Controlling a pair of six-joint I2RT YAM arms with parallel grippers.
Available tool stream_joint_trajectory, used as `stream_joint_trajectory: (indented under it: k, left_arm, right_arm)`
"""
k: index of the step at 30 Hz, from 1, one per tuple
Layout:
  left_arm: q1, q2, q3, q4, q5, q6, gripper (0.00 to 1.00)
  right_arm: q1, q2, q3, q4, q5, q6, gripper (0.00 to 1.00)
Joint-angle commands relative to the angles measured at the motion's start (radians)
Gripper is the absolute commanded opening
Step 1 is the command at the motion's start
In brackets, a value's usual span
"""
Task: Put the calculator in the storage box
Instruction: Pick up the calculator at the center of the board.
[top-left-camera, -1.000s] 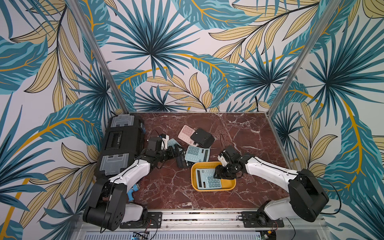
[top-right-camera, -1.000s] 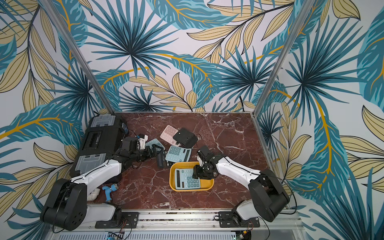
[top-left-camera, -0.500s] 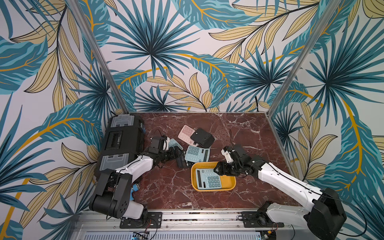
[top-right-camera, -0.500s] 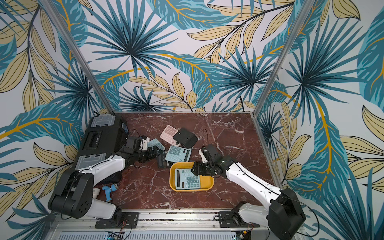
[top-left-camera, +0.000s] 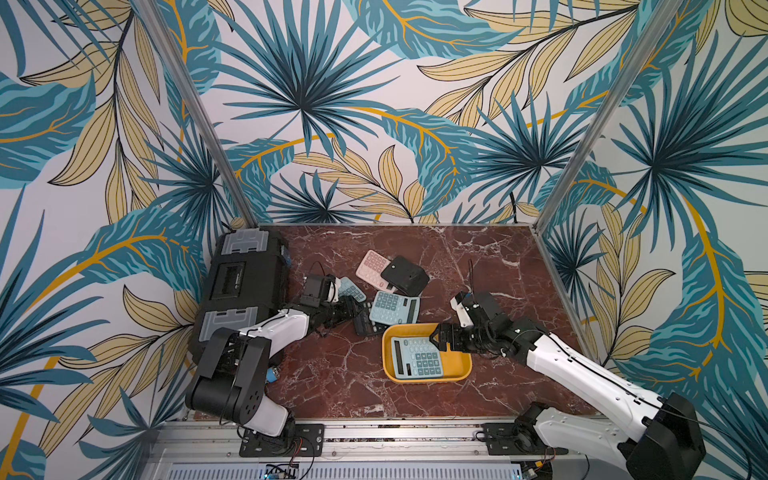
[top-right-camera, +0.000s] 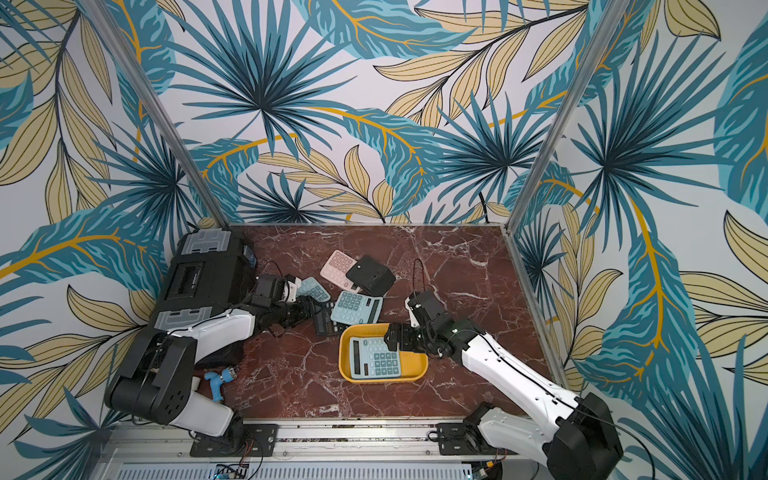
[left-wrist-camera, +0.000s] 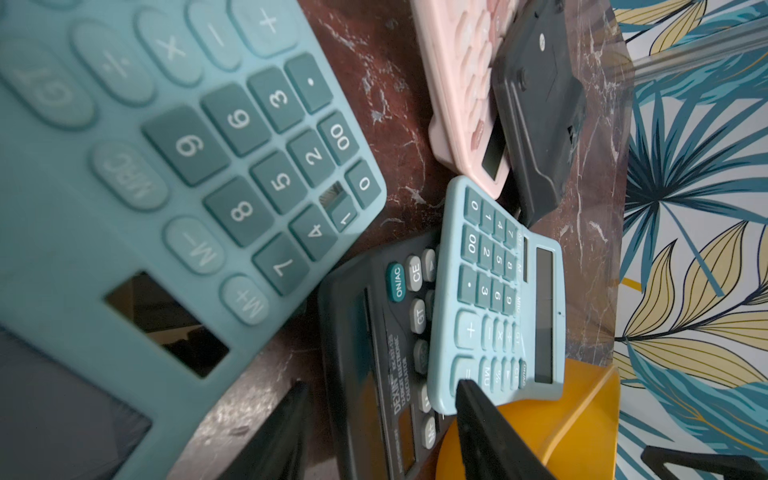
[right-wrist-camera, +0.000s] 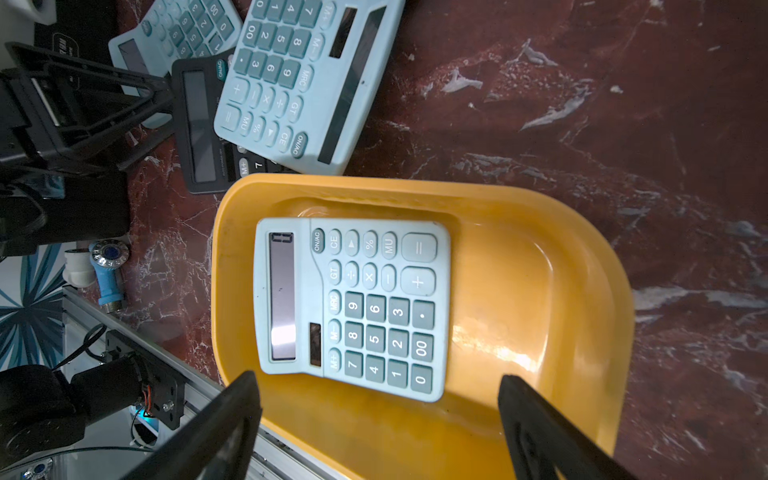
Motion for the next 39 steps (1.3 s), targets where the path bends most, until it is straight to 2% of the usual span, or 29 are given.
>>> stream_joint_trajectory:
  k: [1,3,8,16,21,30,39]
  left_arm:
    - [-0.003,0.018,0.024,0.017,0.012,0.000,0.50]
    - [-0.004,0.020,0.026,0.020,0.015,0.001,0.45]
    - [-0.006,0.046,0.033,0.019,0.020,0.002,0.44]
    - [-0.012,0.076,0.044,0.018,0.027,-0.002,0.12]
    - [-0.013,0.057,0.050,-0.011,0.009,0.010,0.00]
    - [-0.003,-0.135,0.088,-0.154,-0.134,0.063,0.00]
    - [0.002,-0.301,0.339,-0.488,-0.208,0.184,0.00]
  right_arm:
    - [0.003,-0.015,-0.023,-0.018,0.012,0.012,0.95]
    - [0.004,-0.016,-0.022,-0.018,0.009,0.015,0.95]
    - [0.003,-0.018,-0.022,-0.018,-0.003,0.017,0.95]
    - [0.003,-0.032,-0.034,-0.018,-0.011,0.020,0.96]
    - [0.003,-0.037,-0.032,-0.017,-0.013,0.016,0.99]
    - [0.003,-0.017,0.019,-0.027,-0.028,-0.017,1.00]
    - [0.000,0.046,0.126,-0.046,-0.074,-0.098,0.99]
